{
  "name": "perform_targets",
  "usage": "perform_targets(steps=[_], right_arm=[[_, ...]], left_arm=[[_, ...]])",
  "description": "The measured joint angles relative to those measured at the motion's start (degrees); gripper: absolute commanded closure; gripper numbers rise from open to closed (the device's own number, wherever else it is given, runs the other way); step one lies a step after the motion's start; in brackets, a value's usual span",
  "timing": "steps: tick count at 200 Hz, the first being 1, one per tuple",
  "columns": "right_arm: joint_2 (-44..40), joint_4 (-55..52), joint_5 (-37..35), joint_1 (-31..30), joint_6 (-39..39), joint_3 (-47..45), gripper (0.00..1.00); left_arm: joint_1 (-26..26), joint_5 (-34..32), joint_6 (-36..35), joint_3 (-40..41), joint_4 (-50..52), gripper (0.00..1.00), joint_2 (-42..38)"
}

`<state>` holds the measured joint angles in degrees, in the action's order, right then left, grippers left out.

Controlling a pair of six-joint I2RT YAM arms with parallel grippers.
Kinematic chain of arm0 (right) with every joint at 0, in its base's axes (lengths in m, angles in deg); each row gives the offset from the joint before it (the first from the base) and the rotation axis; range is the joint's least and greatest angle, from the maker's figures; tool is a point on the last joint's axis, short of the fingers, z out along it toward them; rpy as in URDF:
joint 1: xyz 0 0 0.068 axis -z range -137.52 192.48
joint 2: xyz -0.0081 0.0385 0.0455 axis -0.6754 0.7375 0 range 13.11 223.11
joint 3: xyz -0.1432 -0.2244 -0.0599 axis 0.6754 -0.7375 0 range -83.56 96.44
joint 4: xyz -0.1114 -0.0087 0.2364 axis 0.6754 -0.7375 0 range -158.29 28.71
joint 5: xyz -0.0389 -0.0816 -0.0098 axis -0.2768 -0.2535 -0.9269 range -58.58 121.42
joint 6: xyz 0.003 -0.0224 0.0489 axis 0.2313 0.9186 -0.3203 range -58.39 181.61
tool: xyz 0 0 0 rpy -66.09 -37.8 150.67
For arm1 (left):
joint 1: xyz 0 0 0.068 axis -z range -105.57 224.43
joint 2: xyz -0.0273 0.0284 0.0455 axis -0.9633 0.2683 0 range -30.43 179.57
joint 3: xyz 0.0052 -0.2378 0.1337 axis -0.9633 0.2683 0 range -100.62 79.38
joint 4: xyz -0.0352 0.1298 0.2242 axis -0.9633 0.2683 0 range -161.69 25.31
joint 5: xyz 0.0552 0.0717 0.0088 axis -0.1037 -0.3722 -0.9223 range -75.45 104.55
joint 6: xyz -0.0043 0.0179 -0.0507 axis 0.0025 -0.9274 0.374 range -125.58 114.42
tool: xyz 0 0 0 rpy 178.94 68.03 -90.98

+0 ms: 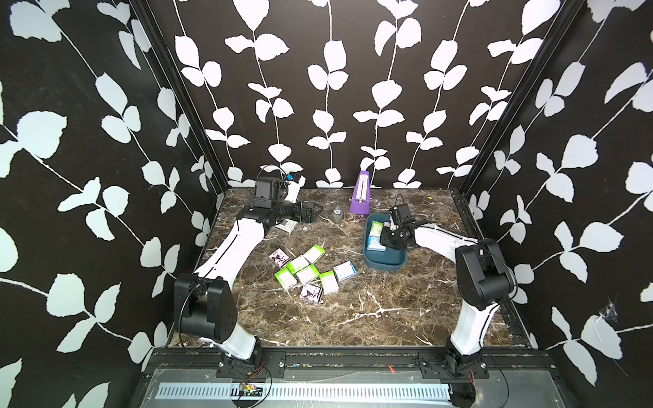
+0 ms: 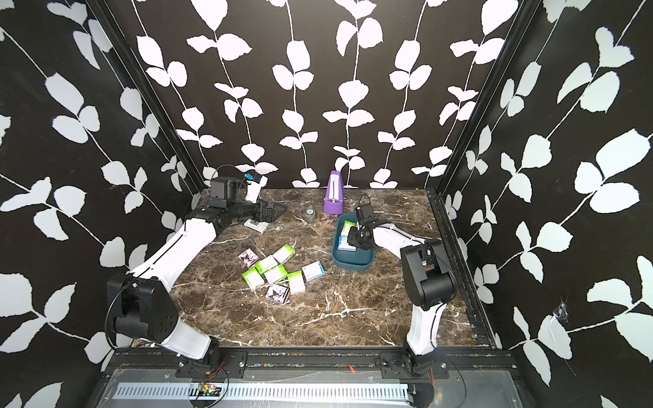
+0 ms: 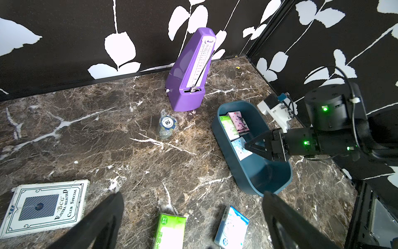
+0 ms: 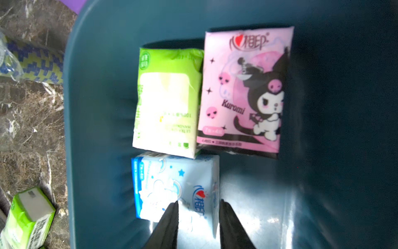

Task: Put the pocket tissues into the storage box
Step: Adjust the pocket tissues in the storage box.

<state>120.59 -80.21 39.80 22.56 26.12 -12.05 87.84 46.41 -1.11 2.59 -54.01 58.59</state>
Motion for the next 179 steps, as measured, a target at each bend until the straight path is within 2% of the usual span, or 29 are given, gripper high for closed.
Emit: perform_targets(steps=[78,106,136,179], right_arm=[[1.01,0.61,2.19,0.0,-0.17,0.0,0.68],[1.03,0.42,3.23,0.0,-0.13,0.11,0.62],[1.01,-0.96,3.1,0.0,0.68,0.72,0.5],[-0.57,-5.38,1.2,0.0,4.98,4.13,0.42]], left_arm=[[0.0,0.02,0.0,0.0,0.0,0.01,0.0],[0.0,0.04,0.0,0.0,0.0,0.01,0.0],[0.0,0.02,0.0,0.0,0.0,0.01,0.0],[0.0,0.02,0.0,0.0,-0.02,0.01,0.0]])
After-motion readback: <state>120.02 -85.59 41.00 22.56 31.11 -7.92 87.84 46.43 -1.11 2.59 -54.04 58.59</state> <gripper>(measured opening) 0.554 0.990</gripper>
